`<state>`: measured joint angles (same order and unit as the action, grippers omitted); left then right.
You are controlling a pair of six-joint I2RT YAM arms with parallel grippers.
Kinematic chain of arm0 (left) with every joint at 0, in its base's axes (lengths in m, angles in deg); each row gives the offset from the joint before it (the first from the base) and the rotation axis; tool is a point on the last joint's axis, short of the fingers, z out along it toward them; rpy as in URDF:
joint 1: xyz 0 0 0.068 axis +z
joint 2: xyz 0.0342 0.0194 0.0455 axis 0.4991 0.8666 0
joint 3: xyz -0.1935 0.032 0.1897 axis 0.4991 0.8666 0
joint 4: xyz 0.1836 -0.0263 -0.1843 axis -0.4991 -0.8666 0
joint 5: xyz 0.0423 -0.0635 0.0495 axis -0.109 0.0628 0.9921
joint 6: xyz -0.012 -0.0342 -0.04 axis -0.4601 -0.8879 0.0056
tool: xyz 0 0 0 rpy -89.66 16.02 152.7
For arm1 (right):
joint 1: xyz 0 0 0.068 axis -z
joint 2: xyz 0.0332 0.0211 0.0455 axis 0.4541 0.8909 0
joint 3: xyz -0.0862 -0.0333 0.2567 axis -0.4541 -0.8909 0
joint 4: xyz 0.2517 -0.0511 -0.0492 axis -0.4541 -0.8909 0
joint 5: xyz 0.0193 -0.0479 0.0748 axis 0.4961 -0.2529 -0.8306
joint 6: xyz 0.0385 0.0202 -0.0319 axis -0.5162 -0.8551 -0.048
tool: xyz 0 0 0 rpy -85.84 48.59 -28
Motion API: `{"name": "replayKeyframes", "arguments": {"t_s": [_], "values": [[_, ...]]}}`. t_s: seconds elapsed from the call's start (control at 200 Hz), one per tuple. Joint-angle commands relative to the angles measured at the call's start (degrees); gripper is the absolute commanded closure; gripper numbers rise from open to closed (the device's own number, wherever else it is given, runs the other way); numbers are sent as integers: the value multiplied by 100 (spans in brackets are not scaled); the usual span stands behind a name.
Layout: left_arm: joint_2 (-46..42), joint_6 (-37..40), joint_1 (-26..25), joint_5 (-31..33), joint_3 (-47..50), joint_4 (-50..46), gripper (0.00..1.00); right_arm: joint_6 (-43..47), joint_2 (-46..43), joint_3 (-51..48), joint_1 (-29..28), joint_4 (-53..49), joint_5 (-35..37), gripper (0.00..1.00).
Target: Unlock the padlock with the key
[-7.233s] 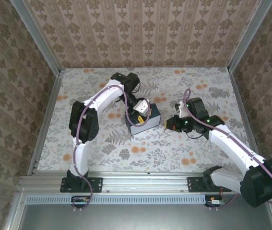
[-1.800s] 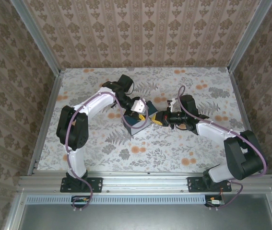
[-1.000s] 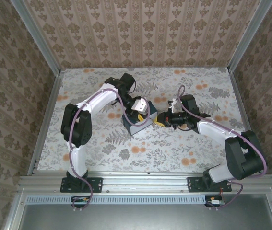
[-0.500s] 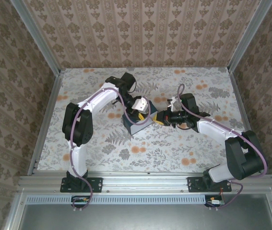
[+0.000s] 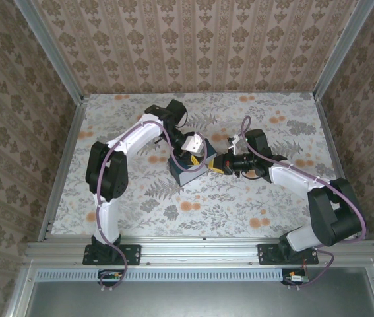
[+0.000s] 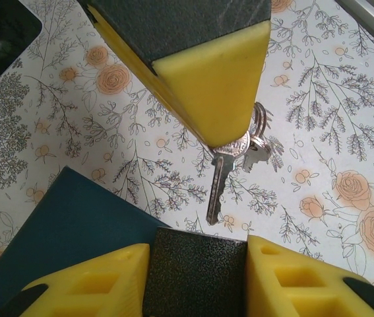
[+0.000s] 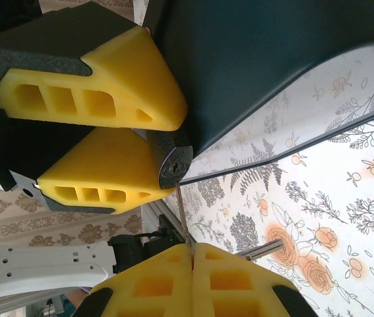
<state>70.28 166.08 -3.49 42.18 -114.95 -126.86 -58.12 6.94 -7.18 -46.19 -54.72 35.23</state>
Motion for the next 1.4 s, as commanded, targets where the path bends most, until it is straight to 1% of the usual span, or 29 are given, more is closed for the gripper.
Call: {"name": "replayKeyframes", "arguments": {"t_s": [0.0,0.535,0.865,1.055,1.18,1.39], "values": [[148,43,12,-11,-32,-119,63,26,44,156,-32,239,-103,100],[87,-9,32,-37,60,-39,63,-76,147,165,-27,335,-26,100],[60,-27,30,-52,106,5,63,-212,236,136,-25,626,-45,100],[34,-55,30,-65,155,74,63,-251,245,113,-10,624,-10,100],[24,-59,27,-64,161,79,63,-442,259,21,28,903,-6,100],[-9,-104,56,-53,196,141,63,-452,242,-20,63,885,24,100]]}}
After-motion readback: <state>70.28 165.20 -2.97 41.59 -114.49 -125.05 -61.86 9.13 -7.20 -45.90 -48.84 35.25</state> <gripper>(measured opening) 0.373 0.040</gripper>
